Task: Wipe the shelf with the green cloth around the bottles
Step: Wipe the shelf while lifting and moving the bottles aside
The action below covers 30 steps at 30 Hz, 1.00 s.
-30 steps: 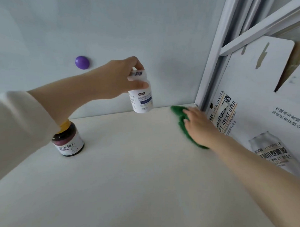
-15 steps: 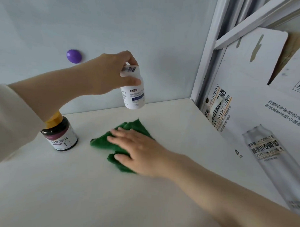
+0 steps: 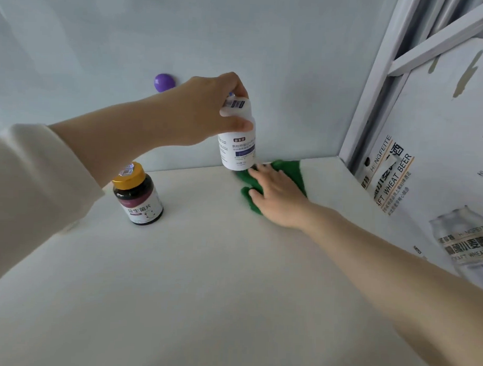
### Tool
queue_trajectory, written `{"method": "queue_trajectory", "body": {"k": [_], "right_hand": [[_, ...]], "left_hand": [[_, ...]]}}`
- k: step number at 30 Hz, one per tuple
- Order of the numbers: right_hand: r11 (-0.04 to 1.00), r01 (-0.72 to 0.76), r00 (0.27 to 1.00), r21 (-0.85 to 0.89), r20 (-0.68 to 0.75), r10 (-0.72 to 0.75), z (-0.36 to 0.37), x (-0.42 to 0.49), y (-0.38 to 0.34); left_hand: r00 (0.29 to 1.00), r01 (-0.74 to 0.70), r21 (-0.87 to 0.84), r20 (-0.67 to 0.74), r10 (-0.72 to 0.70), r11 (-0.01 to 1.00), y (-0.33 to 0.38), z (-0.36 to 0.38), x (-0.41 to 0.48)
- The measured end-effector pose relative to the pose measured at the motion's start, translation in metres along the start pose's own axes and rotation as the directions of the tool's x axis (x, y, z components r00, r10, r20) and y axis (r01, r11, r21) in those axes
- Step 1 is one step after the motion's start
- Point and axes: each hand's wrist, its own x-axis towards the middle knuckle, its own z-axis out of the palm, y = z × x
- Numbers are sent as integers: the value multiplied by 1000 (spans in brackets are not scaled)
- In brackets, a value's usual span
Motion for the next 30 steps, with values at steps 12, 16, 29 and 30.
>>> {"method": "queue_trajectory", "body": {"k": [12,16,29,30], "right_hand": [[994,-104,993,-35,-63,102,-15,-6,43],[951,-306,949,-48,-91,301,-19,-43,73],[981,115,990,154,65,-126,-19,-163,36],[991,43,999,125,5,-44,-23,-161,48]], "left_hand": [[1000,1,13,-6,-1,1000,9,1,-12],[994,-55,-15,89,56,998,21,23,-21],[987,-69,-21,146,71,997,27,47,-41],[984,-62,-24,163,66,998,27,51,-44]]}}
